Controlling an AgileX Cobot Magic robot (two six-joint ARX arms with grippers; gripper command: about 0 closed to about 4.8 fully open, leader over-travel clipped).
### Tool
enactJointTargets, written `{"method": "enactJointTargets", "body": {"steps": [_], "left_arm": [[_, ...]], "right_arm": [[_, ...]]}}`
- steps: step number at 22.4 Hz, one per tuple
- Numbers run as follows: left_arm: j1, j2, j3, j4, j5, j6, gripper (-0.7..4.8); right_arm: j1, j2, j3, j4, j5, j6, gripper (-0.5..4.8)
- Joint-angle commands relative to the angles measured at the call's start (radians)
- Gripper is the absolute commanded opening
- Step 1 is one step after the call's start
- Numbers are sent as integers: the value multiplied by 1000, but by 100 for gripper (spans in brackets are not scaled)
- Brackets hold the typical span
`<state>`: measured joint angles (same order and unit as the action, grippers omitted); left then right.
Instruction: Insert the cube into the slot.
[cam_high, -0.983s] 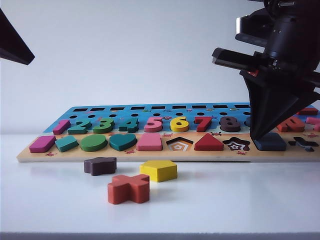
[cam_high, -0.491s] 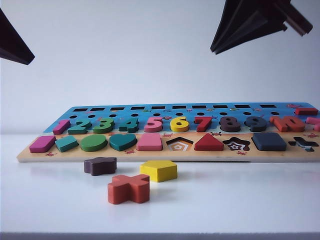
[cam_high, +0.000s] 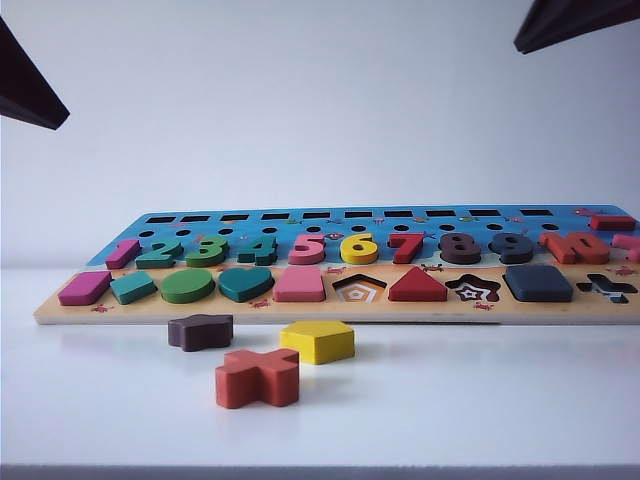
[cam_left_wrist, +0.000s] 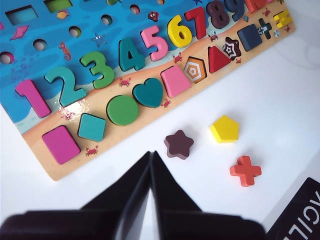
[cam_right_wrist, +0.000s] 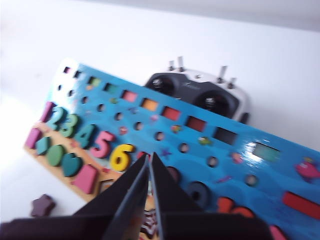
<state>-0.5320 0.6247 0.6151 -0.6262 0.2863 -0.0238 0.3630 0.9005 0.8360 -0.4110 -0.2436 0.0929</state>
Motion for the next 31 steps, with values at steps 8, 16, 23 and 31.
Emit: {"method": "enactJointTargets", "body": {"steps": [8,16,23,31], "left_arm": [[0,1,4,7,2,-3,9],[51,0,4,39,2,-3,9],[221,-25,2,159,2,-3,9],[400,-42,2,248,-7,-3,9]], "right_arm": [[-150,-262,-240,68,150,50,35],[-356,-593,-435,120,212,64,37],[-411,-694,-510,119,211,64,37],[-431,-770,-591,130,212,65,37]]}}
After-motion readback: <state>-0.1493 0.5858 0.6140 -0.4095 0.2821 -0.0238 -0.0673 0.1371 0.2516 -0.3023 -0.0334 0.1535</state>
